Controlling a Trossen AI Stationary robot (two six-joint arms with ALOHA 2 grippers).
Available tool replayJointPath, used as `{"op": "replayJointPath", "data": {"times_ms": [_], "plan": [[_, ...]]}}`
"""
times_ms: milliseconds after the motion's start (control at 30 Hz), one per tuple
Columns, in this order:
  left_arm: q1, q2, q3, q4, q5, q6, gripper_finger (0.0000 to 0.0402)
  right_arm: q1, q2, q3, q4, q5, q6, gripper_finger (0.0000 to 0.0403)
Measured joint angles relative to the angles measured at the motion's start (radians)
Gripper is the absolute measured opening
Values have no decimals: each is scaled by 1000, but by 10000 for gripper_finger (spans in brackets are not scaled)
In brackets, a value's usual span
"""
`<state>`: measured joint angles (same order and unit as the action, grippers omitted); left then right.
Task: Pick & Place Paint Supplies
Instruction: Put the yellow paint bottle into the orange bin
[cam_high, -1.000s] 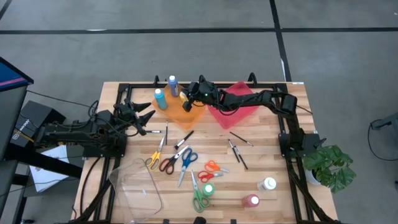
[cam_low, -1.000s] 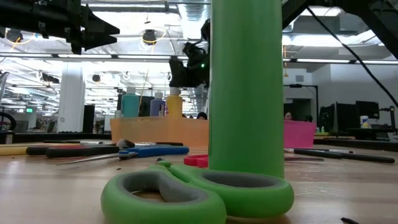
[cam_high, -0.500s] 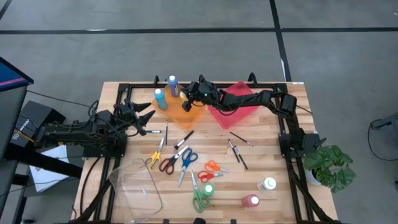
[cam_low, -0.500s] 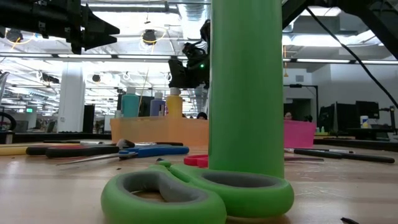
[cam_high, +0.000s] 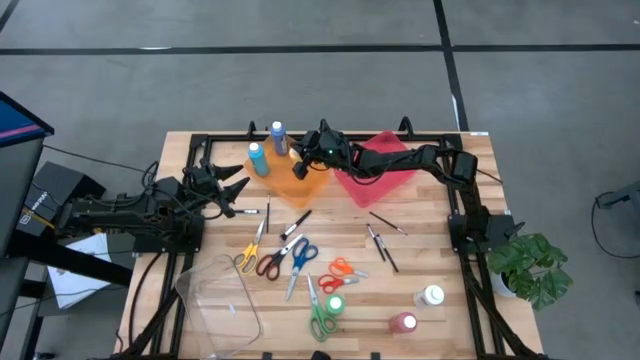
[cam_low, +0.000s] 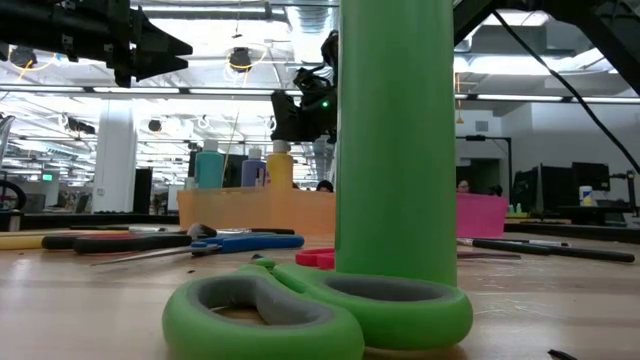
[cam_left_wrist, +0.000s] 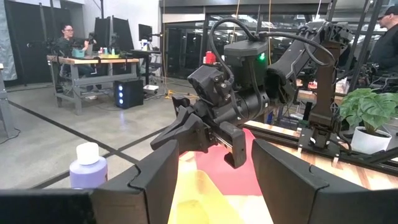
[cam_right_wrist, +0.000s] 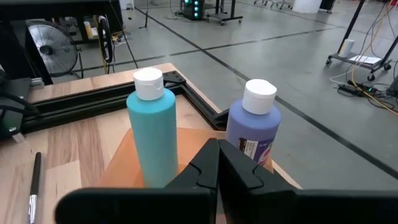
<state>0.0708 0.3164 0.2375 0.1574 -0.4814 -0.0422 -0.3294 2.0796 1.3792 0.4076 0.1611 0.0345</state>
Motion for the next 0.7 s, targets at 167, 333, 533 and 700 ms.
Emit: {"op": "replayJointPath", "data": {"times_ms": [167,333,533,700], "plan": [[0,0,0,0,0,0,200,0,1,-2,10,2,-9,0],[0,0,0,0,0,0,200,5,-6,-5,58,0,-31,4],[0,0,0,0,0,0,200,7,-15,31,53,-3,-62,42],[0,0,0,0,0,0,200,9,-16,55,54,1,-99,65]]}}
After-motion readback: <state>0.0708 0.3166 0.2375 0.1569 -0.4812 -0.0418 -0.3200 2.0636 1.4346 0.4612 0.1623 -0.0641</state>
